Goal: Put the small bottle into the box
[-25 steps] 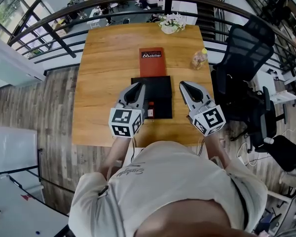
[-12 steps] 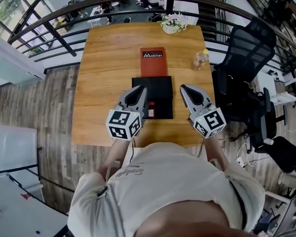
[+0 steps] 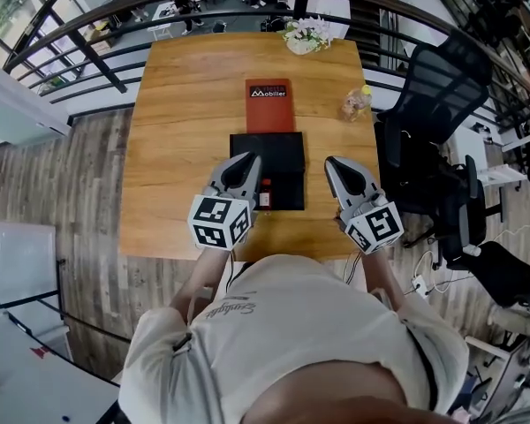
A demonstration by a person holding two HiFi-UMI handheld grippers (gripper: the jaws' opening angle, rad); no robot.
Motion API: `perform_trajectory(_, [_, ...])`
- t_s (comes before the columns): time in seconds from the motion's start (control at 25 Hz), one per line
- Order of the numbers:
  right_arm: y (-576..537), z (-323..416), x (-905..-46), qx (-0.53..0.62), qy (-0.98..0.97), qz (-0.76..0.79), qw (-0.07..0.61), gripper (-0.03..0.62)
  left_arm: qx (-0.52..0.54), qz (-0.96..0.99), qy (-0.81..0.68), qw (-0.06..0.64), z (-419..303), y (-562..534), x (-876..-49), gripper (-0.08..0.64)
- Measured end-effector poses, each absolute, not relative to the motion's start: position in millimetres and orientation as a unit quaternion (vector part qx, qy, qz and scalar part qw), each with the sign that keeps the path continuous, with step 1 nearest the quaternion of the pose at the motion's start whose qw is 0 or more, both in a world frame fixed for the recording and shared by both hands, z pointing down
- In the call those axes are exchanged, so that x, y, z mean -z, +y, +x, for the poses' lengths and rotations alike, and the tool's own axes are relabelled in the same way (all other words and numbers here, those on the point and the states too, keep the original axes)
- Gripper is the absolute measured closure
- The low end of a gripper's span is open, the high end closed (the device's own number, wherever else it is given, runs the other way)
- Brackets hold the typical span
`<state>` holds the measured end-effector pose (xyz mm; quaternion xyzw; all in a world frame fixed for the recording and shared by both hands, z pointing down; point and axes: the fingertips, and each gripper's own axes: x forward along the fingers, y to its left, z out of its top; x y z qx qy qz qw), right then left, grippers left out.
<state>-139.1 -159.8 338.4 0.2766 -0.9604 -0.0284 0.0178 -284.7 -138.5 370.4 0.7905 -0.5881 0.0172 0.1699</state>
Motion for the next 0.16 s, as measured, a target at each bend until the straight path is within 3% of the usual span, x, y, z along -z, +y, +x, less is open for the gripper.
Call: perform_trajectory(0.16, [-165.9,-142.0,-337.0,0.032,-0.959,0.28,0.011,0.598,-0.022,0.796,-0.582,0.163,-286.0,-145.5,-371.7,0.517])
